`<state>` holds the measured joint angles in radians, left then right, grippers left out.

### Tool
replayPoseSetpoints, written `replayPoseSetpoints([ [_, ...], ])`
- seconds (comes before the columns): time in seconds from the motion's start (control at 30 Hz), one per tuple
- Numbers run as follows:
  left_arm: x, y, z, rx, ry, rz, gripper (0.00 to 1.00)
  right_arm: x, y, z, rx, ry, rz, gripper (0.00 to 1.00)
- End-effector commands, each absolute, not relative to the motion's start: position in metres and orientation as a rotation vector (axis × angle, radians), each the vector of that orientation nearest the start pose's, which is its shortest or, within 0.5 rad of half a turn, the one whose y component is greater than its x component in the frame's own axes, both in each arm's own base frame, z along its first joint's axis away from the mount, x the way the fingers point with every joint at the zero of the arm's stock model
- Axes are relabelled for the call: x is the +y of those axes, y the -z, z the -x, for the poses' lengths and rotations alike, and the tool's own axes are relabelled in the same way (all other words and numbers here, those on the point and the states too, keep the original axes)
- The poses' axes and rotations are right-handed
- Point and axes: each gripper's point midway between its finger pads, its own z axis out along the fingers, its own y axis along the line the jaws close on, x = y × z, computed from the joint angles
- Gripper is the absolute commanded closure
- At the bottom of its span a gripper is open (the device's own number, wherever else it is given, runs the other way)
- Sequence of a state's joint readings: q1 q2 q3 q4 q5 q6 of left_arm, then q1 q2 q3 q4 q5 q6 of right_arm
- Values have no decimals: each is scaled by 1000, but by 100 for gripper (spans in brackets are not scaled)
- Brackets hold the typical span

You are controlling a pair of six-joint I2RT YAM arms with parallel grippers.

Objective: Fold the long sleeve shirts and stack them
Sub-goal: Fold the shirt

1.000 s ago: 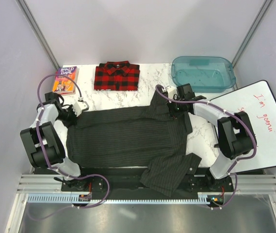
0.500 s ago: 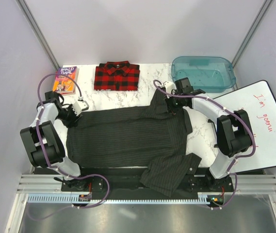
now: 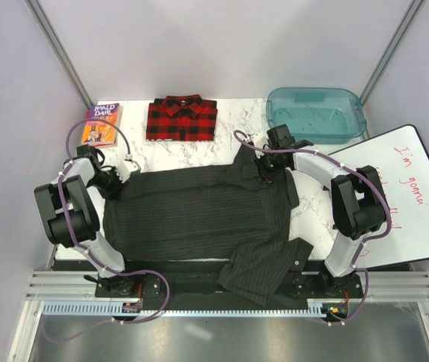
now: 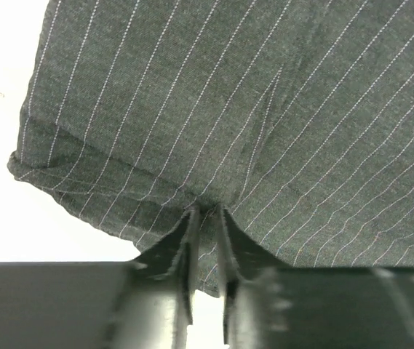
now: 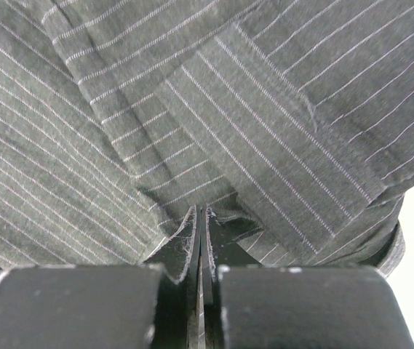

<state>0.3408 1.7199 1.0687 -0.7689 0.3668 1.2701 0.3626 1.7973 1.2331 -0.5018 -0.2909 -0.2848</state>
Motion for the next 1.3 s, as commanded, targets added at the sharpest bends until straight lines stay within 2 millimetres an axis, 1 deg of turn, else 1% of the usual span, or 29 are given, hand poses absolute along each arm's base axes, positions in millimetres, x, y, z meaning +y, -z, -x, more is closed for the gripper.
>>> replayPoseSetpoints([
  [0.0, 87, -40, -323, 2409, 124, -1273, 87, 185, -82, -370, 2397, -418, 942, 100],
  [0.03, 88, -46, -325, 2394, 109, -1273, 94, 186, -87, -369, 2394, -425, 937, 100],
  [0.07, 88, -49, -325, 2390, 104, -1277, 98, 188, -96, -371, 2374, -431, 934, 100],
  [0.1, 87, -52, -325, 2381, 101, -1277, 98, 188, -106, -371, 2350, -433, 932, 100],
  [0.17, 87, -62, -328, 2355, 81, -1285, 98, 189, -113, -368, 2339, -441, 941, 100],
  [0.2, 86, -62, -325, 2361, 94, -1293, 98, 189, -115, -366, 2337, -447, 950, 100],
  [0.27, 87, -67, -326, 2347, 83, -1315, 98, 186, -107, -357, 2372, -450, 967, 100],
  [0.3, 87, -67, -325, 2352, 91, -1321, 98, 185, -102, -354, 2381, -449, 984, 100],
  [0.37, 88, -65, -323, 2356, 91, -1340, 98, 183, -86, -343, 2425, -459, 1009, 100],
  [0.47, 91, -57, -321, 2386, 98, -1347, 98, 186, -69, -331, 2473, -468, 1063, 100],
  [0.5, 93, -55, -322, 2400, 97, -1338, 95, 185, -62, -329, 2499, -465, 1076, 91],
  [0.53, 93, -58, -324, 2412, 95, -1306, 82, 182, -61, -324, 2531, -463, 1089, 86],
  [0.57, 93, -61, -325, 2413, 97, -1292, 73, 184, -68, -330, 2519, -456, 1088, 81],
  [0.6, 89, -65, -327, 2398, 117, -1276, 68, 183, -73, -333, 2513, -452, 1089, 66],
  [0.63, 85, -75, -329, 2377, 120, -1262, 60, 180, -80, -337, 2506, -449, 1078, 60],
  [0.67, 82, -81, -331, 2360, 131, -1246, 54, 183, -94, -346, 2465, -462, 1060, 56],
  [0.7, 75, -88, -334, 2323, 158, -1227, 52, 183, -106, -352, 2431, -469, 1045, 53],
  [0.73, 73, -100, -338, 2304, 152, -1198, 46, 182, -113, -358, 2411, -468, 1035, 52],
  [0.77, 70, -105, -339, 2295, 165, -1186, 45, 185, -126, -368, 2364, -455, 1045, 52],
  [0.8, 65, -110, -341, 2280, 185, -1170, 44, 186, -127, -372, 2355, -453, 1055, 52],
  [0.87, 62, -120, -347, 2269, 194, -1137, 43, 189, -130, -384, 2321, -423, 1073, 52],
  [0.9, 59, -122, -348, 2265, 202, -1127, 43, 191, -118, -387, 2336, -391, 1106, 53],
  [0.97, 58, -129, -352, 2260, 209, -1093, 43, 192, -112, -393, 2321, -354, 1157, 54],
  [1.0, 56, -131, -354, 2255, 217, -1082, 42, 193, -102, -393, 2333, -339, 1185, 52],
  [1.03, 56, -135, -357, 2255, 218, -1061, 34, 194, -98, -394, 2333, -322, 1205, 51],
  [1.13, 53, -142, -360, 2242, 227, -1039, 32, 194, -82, -395, 2331, -274, 1286, 46],
  [1.2, 52, -144, -359, 2243, 229, -1031, 31, 196, -70, -394, 2328, -248, 1342, 44],
  [1.27, 51, -145, -359, 2243, 231, -1030, 31, 194, -61, -395, 2336, -214, 1366, 44],
])
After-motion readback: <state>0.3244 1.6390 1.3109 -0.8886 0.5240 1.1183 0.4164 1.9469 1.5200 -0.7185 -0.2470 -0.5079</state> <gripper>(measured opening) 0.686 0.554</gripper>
